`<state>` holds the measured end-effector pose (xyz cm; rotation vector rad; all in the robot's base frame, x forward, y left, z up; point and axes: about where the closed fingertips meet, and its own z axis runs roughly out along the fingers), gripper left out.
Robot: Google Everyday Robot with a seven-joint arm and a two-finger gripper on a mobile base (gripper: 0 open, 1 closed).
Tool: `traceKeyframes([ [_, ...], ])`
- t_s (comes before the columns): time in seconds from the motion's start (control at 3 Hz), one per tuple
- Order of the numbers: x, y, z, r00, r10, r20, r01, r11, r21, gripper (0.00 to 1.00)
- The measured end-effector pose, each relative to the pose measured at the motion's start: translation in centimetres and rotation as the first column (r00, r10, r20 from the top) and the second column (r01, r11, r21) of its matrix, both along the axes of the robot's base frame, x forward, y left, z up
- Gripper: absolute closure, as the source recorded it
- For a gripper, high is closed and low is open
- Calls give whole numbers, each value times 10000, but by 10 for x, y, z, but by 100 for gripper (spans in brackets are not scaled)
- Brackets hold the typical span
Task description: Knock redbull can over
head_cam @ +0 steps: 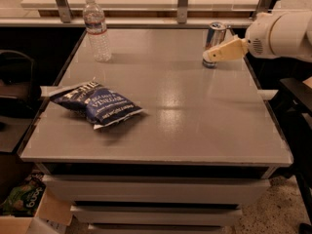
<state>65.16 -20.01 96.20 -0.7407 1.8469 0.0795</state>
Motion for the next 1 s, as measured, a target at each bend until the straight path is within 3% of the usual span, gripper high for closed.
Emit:
traceKeyframes([
  [0.67, 37, 5, -31, 9986, 527, 43, -528, 9915, 1190, 0],
  [1.0, 46, 1, -44, 9935, 1080, 354, -1120, 9834, 1425, 0],
])
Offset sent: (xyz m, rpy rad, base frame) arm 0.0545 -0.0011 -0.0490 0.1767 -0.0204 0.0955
